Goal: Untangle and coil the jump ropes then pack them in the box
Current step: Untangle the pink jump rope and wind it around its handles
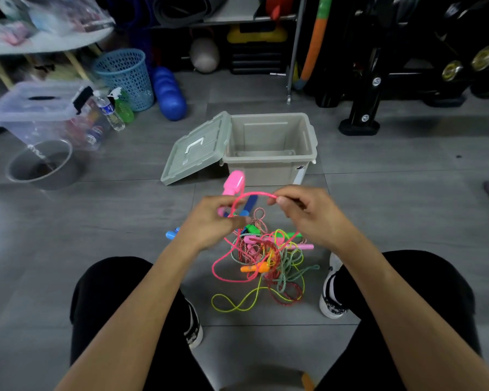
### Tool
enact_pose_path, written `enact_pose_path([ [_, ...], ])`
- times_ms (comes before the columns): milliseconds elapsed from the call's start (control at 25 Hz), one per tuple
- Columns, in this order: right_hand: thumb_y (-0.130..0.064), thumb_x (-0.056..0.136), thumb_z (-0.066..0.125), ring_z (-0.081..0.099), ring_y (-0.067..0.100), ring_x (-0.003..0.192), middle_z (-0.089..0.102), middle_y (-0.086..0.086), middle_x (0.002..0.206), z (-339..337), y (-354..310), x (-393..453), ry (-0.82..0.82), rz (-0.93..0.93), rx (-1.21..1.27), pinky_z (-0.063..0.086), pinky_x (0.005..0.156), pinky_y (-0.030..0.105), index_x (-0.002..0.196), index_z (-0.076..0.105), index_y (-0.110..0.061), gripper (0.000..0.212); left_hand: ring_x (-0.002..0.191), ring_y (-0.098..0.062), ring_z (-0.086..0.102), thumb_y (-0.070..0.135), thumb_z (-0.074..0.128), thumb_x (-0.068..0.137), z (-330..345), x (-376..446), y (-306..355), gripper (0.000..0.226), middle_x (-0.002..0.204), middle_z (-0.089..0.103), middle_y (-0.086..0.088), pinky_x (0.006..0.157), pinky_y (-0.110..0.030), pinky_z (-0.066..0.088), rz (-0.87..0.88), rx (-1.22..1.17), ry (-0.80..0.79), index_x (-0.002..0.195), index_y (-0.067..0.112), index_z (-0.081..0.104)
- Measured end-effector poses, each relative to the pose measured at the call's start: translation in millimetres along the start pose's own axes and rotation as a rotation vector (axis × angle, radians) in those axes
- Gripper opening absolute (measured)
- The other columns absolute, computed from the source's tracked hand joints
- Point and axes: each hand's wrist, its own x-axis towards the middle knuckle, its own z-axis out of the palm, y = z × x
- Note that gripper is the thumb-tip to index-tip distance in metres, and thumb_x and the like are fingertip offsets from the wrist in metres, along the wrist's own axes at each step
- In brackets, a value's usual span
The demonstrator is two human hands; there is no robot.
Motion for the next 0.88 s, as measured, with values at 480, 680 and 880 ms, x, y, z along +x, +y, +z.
enact_pose_path([
  [480,-0.021,0.099,0.044,0.063,0.012,0.087,0.065,-0.007,0.083,21.6,52.1,0.2,-0.551,0.424,-0.164,0.048,0.085,0.031,0.093,0.064,-0.018,0.021,0.043,-0.013,0.032,0.014,0.06,0.093,-12.2,5.8,3.3,0.017,0.052,0.04,0.0,0.04,-0.017,0.025,0.009,-0.55,0.301,0.082,0.016,0.072],
  [680,-0.018,0.099,0.047,0.045,0.015,0.058,0.047,-0.008,0.057,5.6,24.5,3.6,0.07,0.138,0.065,0.038,0.053,0.029,0.091,0.065,-0.02,0.02,0.065,-0.024,0.053,0.022,0.067,0.087,-8.0,15.2,-17.6,0.016,0.067,0.063,-0.004,0.054,-0.023,0.043,-0.328,0.163,0.116,0.088,0.007,0.073],
  [880,-0.015,0.097,0.051,0.037,0.005,0.051,0.044,-0.005,0.057,-1.5,7.7,-5.2,-0.027,0.049,0.041,0.03,0.049,0.018,0.093,0.07,-0.017,0.02,0.106,-0.013,0.061,0.021,0.072,0.083,2.1,6.2,-10.5,0.027,0.11,0.066,0.004,0.091,-0.022,0.043,-0.095,0.222,0.004,0.109,0.022,0.072],
])
